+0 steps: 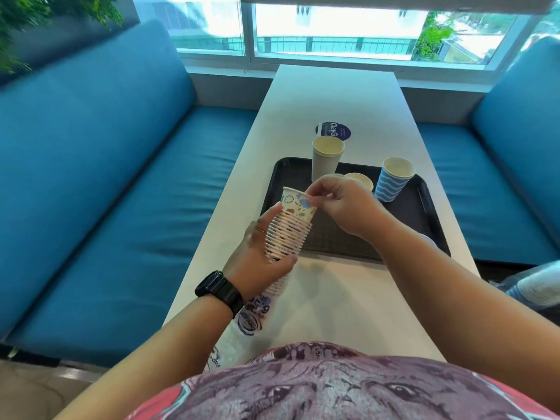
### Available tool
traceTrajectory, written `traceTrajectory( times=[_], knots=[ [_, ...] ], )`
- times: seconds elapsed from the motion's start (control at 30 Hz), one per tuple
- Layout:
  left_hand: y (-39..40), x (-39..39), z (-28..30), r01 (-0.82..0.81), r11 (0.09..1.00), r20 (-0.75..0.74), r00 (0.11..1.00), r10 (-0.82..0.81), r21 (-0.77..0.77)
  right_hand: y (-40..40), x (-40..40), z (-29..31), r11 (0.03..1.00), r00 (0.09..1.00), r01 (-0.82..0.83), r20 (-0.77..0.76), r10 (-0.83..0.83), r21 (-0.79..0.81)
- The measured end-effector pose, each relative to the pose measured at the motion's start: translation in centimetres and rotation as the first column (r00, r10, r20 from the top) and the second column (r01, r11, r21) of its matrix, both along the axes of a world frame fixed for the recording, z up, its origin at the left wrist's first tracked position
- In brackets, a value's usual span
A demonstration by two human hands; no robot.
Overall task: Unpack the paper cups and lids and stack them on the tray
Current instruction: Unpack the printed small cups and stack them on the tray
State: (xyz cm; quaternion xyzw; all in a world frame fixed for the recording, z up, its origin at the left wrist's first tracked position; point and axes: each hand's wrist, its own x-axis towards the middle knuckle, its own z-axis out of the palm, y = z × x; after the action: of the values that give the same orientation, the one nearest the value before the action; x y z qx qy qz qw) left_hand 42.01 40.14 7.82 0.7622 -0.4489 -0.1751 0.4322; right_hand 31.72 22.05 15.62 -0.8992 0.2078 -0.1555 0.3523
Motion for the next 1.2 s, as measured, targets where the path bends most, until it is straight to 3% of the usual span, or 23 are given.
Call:
traceTrajectory(
  times=[0.13, 0.27, 0.53, 0.73, 1.1, 1.2],
  knots=[
    [-0.8, 0.0, -0.1, 0.019, 1.000, -0.020, 1.000, -0.019, 0.012, -3.2, -0.7, 0.9, 0.990, 0.984, 0.138, 0.111, -0.135, -0.019],
    [-1.5, 0.0, -0.4, 0.026, 1.000, -0.012, 1.000, -0.026, 0.013, -6.8, -1.7, 1.9, 0.942, 0.966, 0.231, 0.169, -0.194, -0.242],
    [-2.6, 0.1, -0.9, 0.033, 0.999, -0.015, 0.999, -0.032, 0.022, -11.8, -2.2, -0.1, 0.801, 0.971, 0.235, 0.095, -0.220, -0.551],
    [-2.9, 0.4, -1.3, 0.020, 0.999, -0.022, 1.000, -0.019, 0.032, -12.4, -2.4, -3.4, 0.788, 0.978, 0.179, 0.019, -0.208, -0.590],
    [-3.2, 0.9, -1.5, 0.022, 0.999, -0.025, 0.999, -0.022, 0.026, -11.8, -3.3, -6.7, 0.842, 0.966, 0.170, -0.082, -0.245, -0.512],
    [-3.1, 0.9, -1.5, 0.021, 1.000, -0.026, 0.999, -0.021, 0.017, -11.7, -3.2, -6.8, 0.863, 0.972, 0.182, -0.049, -0.231, -0.471]
  ],
)
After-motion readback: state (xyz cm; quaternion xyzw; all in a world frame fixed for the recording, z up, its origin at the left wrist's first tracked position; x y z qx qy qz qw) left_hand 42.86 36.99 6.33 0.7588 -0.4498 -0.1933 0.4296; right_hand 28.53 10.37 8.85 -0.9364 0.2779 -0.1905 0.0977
